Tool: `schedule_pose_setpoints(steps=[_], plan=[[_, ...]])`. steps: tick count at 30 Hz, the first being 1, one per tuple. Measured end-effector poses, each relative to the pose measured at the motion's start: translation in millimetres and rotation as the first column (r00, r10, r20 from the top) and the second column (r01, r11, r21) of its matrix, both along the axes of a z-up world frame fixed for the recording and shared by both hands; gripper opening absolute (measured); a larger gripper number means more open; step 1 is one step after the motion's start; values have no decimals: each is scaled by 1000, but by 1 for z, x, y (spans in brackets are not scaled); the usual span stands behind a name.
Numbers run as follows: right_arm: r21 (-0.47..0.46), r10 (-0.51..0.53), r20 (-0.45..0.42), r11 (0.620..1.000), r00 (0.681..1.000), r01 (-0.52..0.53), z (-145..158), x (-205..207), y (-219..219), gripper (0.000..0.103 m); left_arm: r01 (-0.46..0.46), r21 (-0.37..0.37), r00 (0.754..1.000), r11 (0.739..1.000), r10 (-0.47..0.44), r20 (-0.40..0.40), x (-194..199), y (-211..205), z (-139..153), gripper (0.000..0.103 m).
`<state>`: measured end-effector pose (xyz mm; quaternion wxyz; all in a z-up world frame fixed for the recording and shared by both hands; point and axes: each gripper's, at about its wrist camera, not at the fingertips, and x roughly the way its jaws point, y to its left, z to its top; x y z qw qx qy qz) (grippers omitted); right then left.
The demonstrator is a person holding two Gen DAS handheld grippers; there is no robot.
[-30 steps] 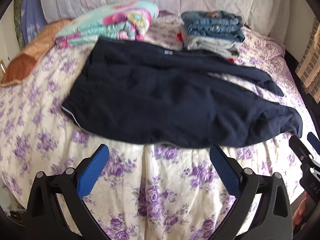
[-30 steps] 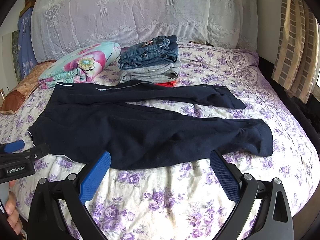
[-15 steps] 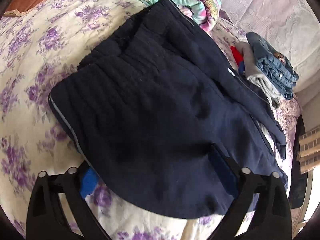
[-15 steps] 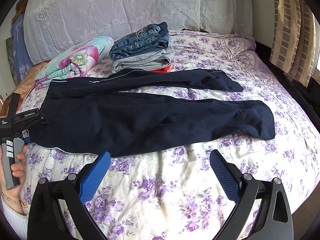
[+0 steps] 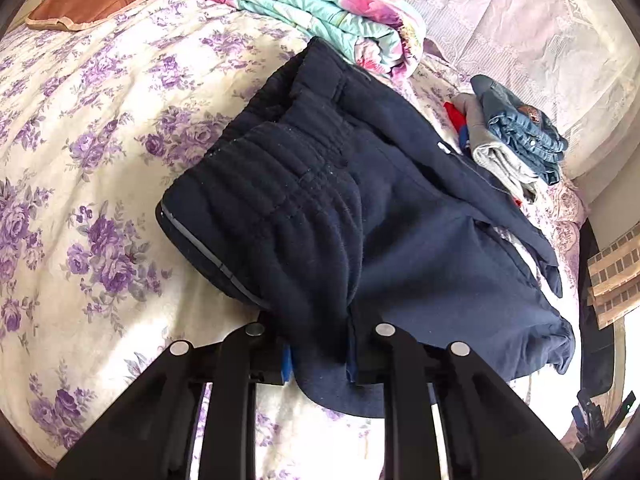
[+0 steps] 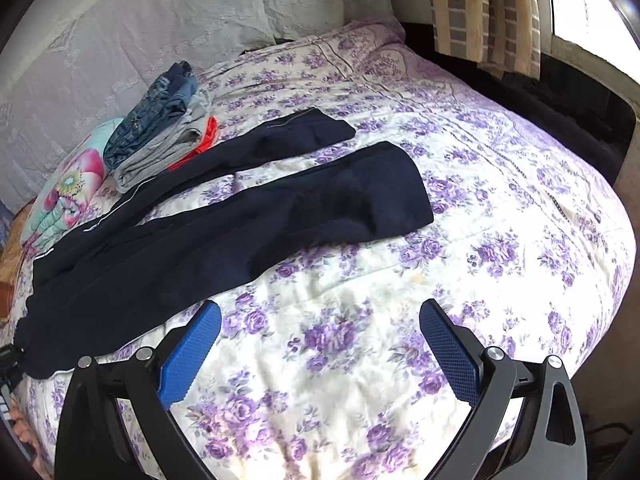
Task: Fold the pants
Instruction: 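Grasp the navy pants waistband with the left tool while the right tool grasps a leg hem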
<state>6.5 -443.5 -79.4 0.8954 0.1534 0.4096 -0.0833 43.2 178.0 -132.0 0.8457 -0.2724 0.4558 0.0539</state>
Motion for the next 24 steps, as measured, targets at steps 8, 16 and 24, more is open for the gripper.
schedule_pose_setpoints(steps=[8,16,24], plan=[[345,-48,-75,936,996,71,-52,68,-54,97,14,61,1000,998,-14,-12,5,-1,-2,20],[401,-129,25,910,991,108,-70,104,-61,10,16,62,999,998,-14,-33,12,0,-2,20],[314,-132,90,944,987,97,-7,40,-77,5,47,105,998,993,-50,26,-17,-9,31,17]])
